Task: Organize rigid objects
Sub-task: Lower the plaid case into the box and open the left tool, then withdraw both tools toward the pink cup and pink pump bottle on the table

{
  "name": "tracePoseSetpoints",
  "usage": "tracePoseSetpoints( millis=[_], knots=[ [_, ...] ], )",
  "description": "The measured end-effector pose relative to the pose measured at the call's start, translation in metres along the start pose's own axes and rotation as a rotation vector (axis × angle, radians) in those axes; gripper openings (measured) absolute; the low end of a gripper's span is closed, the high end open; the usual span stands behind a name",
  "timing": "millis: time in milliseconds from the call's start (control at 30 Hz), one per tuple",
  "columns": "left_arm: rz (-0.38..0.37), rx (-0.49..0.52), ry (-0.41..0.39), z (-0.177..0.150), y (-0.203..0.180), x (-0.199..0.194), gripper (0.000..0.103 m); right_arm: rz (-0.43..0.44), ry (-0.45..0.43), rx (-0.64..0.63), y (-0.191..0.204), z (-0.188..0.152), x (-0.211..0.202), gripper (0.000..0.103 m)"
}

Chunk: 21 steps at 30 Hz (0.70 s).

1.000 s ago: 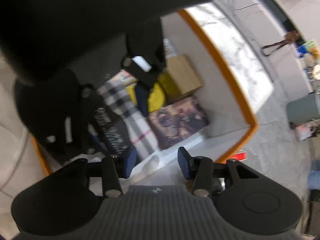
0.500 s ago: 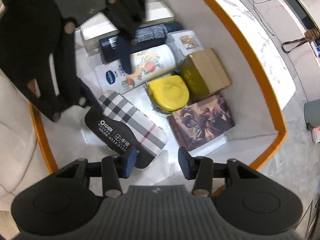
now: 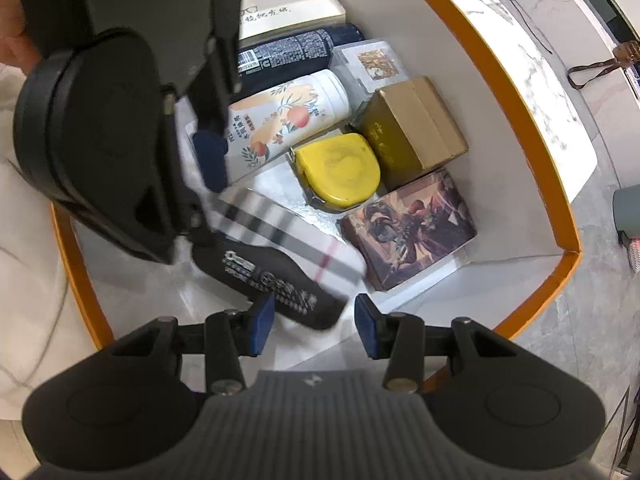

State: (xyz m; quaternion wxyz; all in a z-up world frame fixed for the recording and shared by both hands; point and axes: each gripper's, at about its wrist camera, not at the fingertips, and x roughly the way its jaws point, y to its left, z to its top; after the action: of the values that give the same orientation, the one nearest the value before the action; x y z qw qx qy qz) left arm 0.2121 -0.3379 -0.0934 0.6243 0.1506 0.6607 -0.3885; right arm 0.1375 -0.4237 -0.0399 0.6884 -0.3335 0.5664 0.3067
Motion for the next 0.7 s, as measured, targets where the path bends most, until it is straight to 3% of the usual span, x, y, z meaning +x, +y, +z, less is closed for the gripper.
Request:
tracePoseSetpoints(
  millis=[133,400,700],
  knots=[
    [-0.005,-0.059,-0.076,0.006,0.014,-0.007,0.03,0.007,0.009,0.0,0.0,0.002,0.005,0.044],
    [-0.027,-0.144,-0.148,0.012,0.026,-0.013,0.028,0.014,0.061,-0.006,-0.002,0.005,0.016,0.044],
    [-0.008,-0.092,-0.155,-0.002,0.032,-0.032,0.028,0.011,0.082,0.012,-0.003,0.01,0.024,0.046]
  ],
)
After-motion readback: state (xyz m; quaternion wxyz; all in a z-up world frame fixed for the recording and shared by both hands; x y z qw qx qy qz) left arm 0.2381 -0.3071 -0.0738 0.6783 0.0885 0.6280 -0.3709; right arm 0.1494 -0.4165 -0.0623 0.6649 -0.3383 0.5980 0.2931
